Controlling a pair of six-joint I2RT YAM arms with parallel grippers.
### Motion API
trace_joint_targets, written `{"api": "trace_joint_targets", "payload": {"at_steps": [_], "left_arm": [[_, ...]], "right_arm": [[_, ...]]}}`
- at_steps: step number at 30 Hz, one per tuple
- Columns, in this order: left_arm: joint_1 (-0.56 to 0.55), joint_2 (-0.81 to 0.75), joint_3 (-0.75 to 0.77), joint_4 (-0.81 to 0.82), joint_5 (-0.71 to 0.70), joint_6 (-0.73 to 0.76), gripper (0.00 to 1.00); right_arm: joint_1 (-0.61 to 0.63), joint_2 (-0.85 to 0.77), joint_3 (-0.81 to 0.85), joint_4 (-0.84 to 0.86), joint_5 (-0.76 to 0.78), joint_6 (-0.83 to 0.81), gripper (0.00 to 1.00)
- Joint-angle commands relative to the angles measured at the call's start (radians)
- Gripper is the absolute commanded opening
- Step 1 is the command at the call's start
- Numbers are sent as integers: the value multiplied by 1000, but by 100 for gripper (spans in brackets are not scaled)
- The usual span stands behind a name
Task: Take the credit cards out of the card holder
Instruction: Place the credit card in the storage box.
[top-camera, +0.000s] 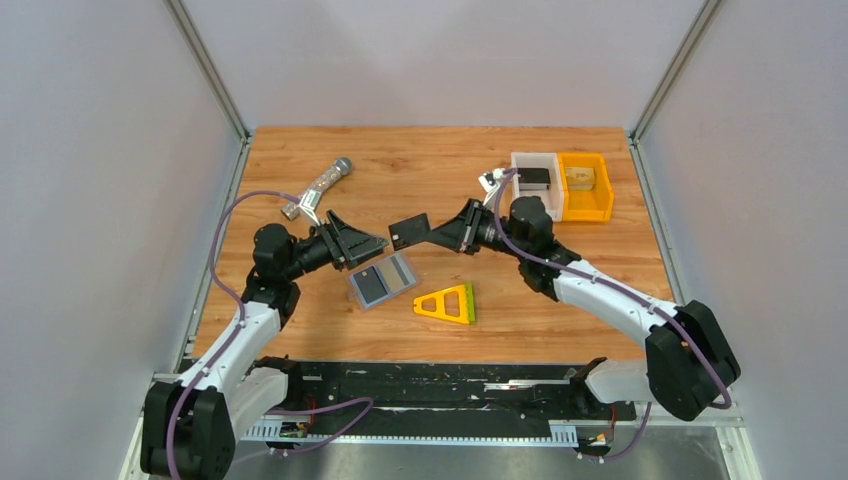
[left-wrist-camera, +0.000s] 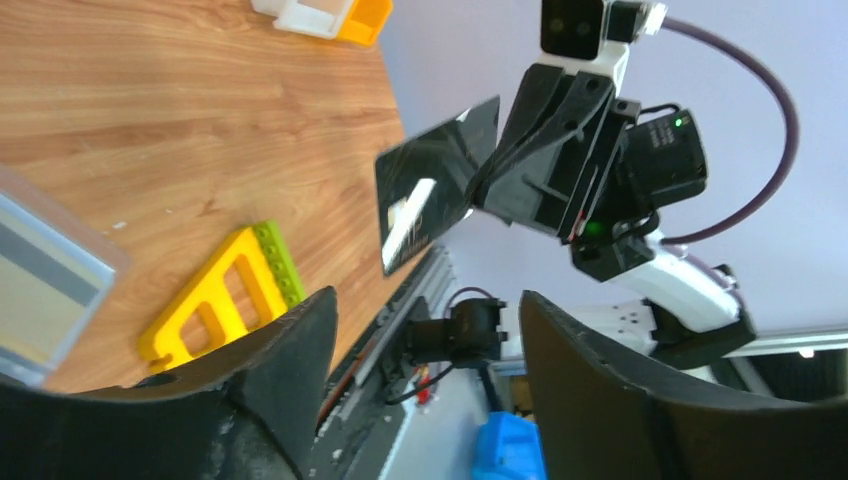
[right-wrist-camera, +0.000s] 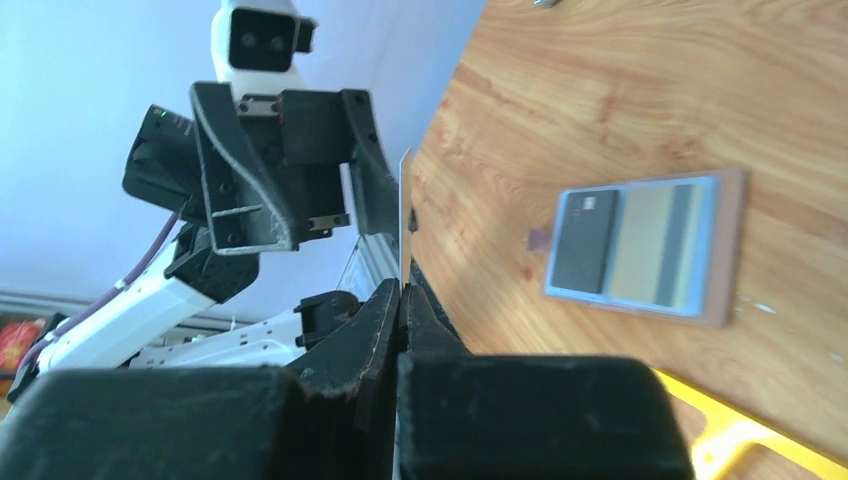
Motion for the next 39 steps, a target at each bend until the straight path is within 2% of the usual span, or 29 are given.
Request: {"api": "trace_joint_targets", "payload": {"at_steps": [1, 2, 4, 10, 14, 17, 24, 32, 39], "left_arm": [[-4, -15, 86, -143, 15, 124, 83], [-4, -19, 112, -177, 9, 149, 95], [-3, -23, 152, -289, -3, 227, 99], [-3, -14, 253, -572, -20, 416, 100], [-3, 10, 335, -757, -56, 567, 100], [-3, 30, 372, -830, -60, 658, 100], [-3, 35, 373, -852, -56, 699, 100], [-3, 20, 375, -888, -91, 726, 100], [-3, 12, 378, -901, -115, 735, 100]], "right_arm": [[-100, -66, 49, -100, -71, -65, 0], [-124, -80, 58, -149, -70, -90, 0], [-193, -105, 77, -234, -99, -142, 0], [-469, -143, 172, -523, -124, -372, 0], [-624, -90, 262, -666, -128, -496, 0], [-714, -5, 330, -728, -106, -563, 0], [-790, 230, 498, -759, -39, -662, 0], [-798, 555, 783, -810, -38, -709, 0], [-798, 697, 900, -819, -72, -692, 0]]}}
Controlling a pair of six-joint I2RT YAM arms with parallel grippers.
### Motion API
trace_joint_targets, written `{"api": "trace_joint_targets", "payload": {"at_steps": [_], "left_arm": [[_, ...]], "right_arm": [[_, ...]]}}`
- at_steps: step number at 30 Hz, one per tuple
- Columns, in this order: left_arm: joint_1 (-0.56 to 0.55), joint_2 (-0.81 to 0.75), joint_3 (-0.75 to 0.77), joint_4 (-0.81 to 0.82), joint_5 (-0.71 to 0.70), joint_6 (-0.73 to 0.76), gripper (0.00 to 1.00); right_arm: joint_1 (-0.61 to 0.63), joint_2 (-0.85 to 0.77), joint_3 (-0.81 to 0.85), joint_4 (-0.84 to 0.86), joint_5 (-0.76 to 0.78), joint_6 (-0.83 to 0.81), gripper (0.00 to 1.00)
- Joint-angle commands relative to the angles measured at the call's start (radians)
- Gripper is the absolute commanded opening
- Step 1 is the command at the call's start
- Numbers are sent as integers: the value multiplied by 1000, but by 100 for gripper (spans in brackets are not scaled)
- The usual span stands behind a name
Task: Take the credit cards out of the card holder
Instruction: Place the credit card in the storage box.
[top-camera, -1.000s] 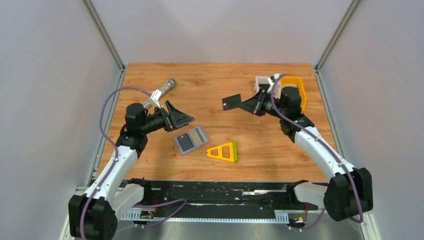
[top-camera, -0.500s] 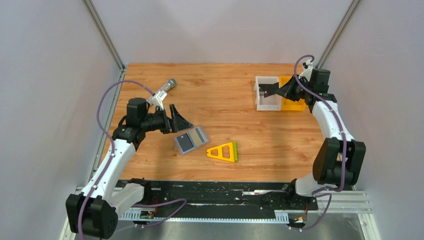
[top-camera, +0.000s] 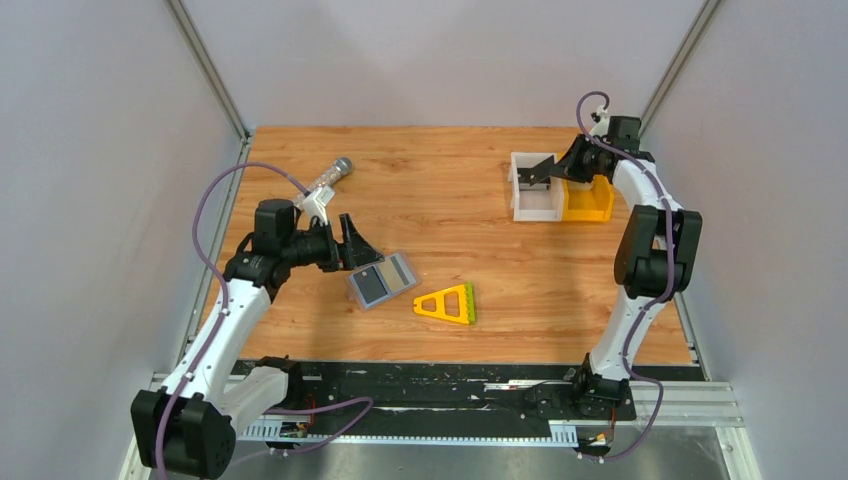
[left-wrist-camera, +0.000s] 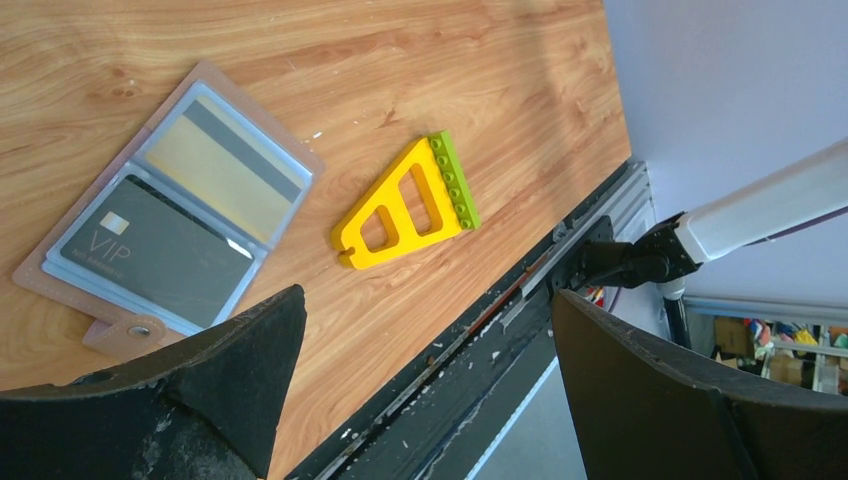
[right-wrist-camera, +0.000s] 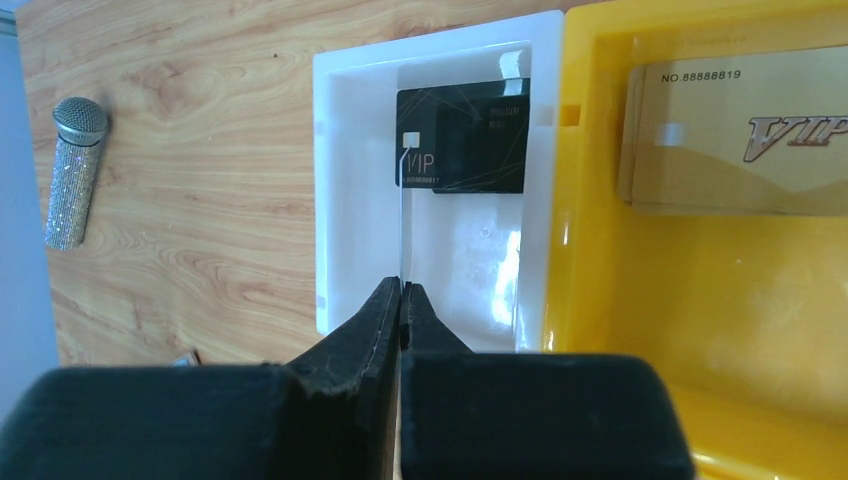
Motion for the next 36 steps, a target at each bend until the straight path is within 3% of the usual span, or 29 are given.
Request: {"api": "trace_joint_targets", "payload": {"at_steps": [1, 36], "left_arm": [[-4, -15, 27, 4, -10, 28, 100], [-2, 37, 45, 22, 0, 12, 100]], "right_arm": [[-2, 49, 86, -6, -31, -10, 0], [-9, 225, 153, 124, -115, 75, 1]]}}
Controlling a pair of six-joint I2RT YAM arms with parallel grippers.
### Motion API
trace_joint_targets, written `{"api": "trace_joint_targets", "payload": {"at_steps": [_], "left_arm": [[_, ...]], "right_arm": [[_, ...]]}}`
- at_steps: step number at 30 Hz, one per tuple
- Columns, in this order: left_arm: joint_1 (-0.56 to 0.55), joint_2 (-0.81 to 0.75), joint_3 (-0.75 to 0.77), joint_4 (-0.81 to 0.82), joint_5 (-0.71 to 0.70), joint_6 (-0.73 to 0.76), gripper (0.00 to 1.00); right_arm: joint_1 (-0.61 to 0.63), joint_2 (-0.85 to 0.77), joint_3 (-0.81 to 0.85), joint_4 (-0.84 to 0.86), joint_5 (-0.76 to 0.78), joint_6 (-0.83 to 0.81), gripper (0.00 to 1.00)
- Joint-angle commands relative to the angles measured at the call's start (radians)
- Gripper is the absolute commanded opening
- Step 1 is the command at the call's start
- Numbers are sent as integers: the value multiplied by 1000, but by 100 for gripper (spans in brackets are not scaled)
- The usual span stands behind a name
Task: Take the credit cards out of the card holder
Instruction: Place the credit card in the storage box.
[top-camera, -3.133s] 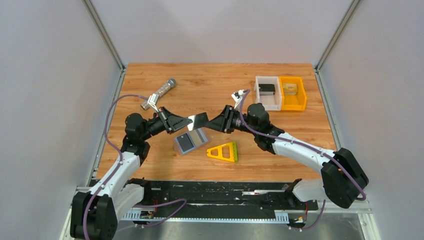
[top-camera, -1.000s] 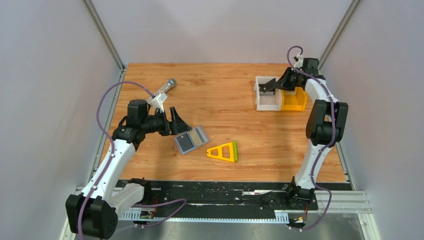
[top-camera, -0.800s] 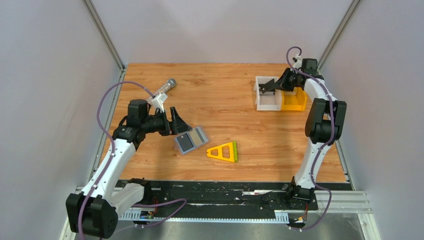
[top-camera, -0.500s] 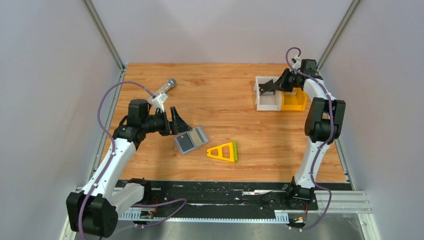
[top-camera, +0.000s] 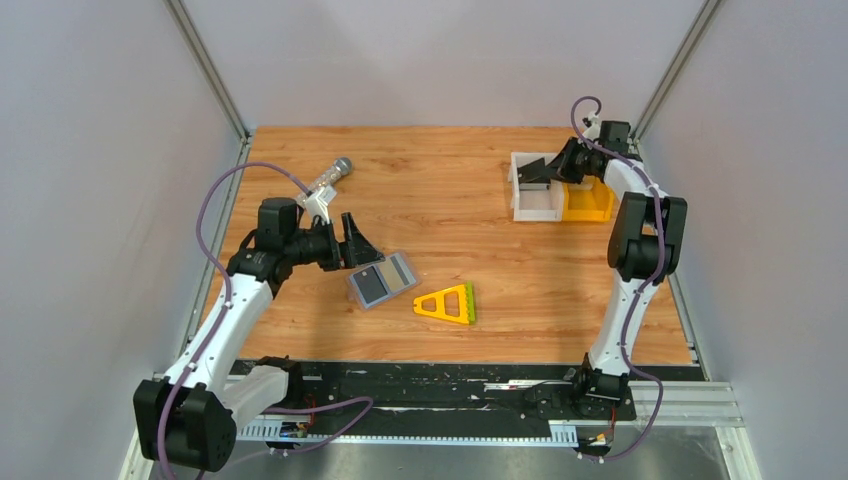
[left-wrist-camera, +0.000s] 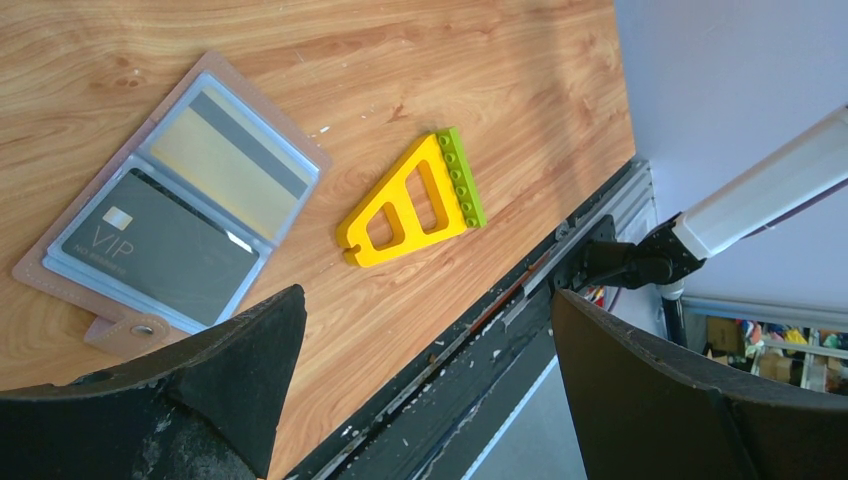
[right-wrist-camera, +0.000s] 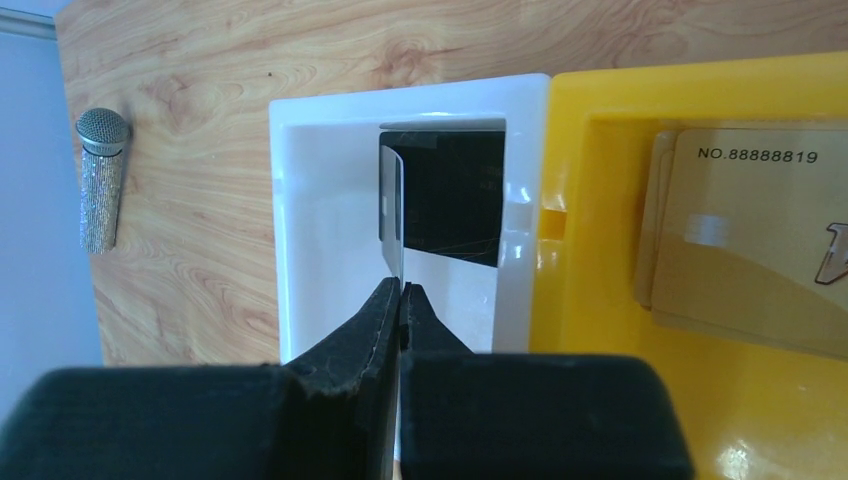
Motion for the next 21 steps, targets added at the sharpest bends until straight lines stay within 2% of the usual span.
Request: {"api": "trace_joint_targets", "payload": {"at_steps": [1, 10, 16, 21], "left_arm": [[-2, 2, 42, 21, 4, 9, 100], [-2, 20, 46, 32, -2, -2, 100], [-2, 21, 41, 31, -28, -13, 100], [-2, 32, 48, -48, -151, -19, 100]], "right_arm": [[-9, 32, 41, 65, -18, 25, 2], [-18, 36, 50, 85, 24, 37, 17], [-18, 33, 49, 84, 34, 37, 18], [-19, 14, 55, 73, 70, 45, 21]]}}
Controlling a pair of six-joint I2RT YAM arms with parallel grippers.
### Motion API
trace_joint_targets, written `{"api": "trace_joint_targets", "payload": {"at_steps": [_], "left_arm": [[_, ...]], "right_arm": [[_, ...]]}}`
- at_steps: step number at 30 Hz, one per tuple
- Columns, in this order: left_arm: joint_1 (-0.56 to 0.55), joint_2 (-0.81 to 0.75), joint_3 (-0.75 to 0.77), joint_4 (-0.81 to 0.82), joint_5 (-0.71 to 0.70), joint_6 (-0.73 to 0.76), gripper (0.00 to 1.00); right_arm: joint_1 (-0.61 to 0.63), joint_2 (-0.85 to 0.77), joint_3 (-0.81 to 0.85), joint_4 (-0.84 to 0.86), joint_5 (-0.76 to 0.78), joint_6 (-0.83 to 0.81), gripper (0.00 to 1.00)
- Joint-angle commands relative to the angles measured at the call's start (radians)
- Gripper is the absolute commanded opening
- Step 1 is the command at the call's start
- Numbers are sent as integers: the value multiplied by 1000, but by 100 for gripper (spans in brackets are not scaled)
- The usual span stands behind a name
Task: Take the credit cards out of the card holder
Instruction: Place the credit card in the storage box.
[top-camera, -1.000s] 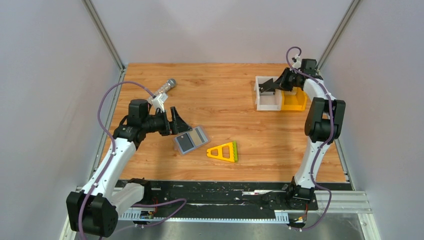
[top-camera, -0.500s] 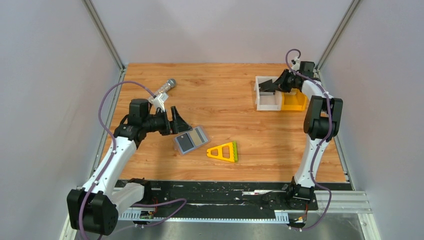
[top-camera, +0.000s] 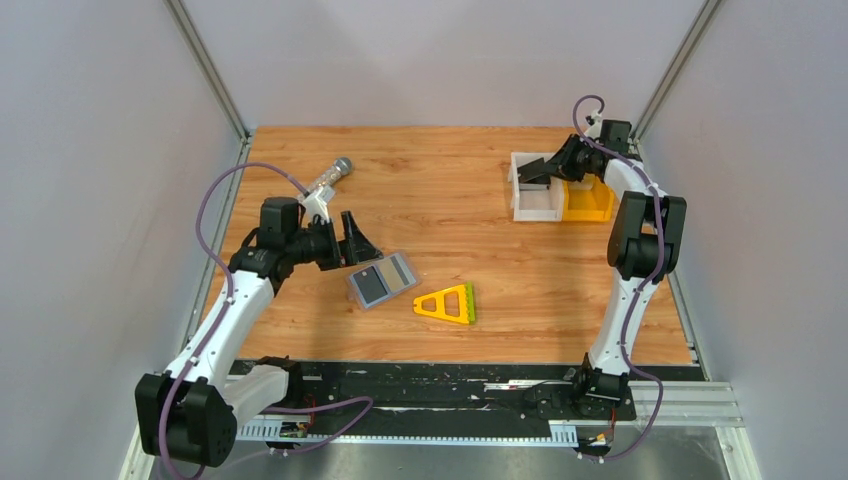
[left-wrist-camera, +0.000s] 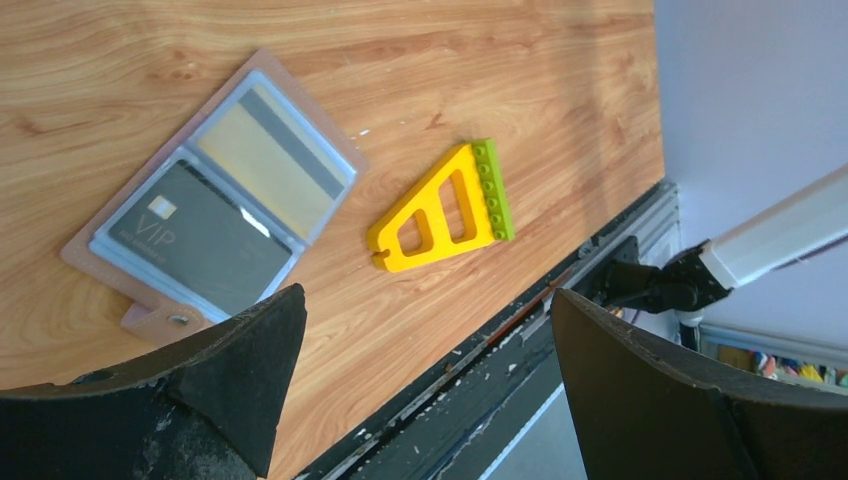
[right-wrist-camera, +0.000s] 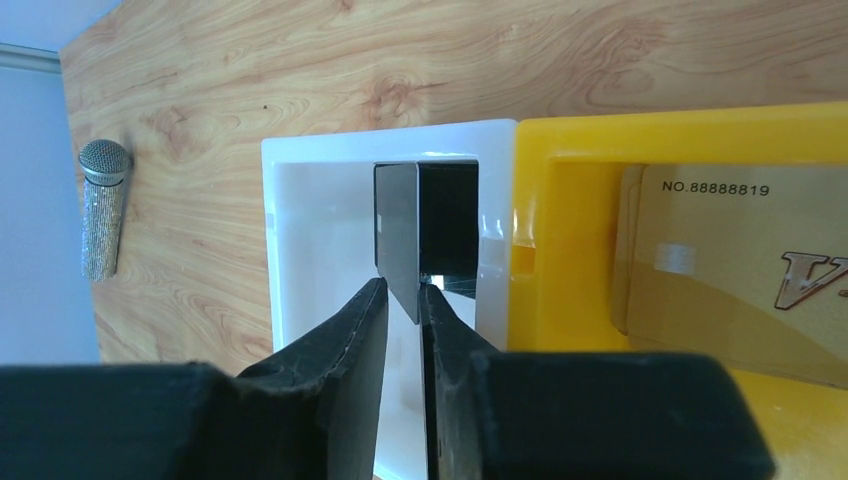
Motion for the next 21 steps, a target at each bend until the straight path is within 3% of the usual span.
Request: {"api": "trace_joint_targets", "payload": {"at_steps": [1, 7, 14, 21], "left_arm": [[-2, 15, 45, -62, -125, -12, 100], [-3, 85, 64, -219, -330, -6, 99], [-3, 183, 47, -206, -318, -35, 96], [-3, 214, 12, -165, -366, -54, 94]], "right_arm": [[-11, -22, 46, 22, 56, 2, 22], [-13, -72, 70, -5, 90, 5, 25], [-11, -155, 55, -47, 152, 14, 26], [1, -312, -80, -53, 183, 81, 27]]}}
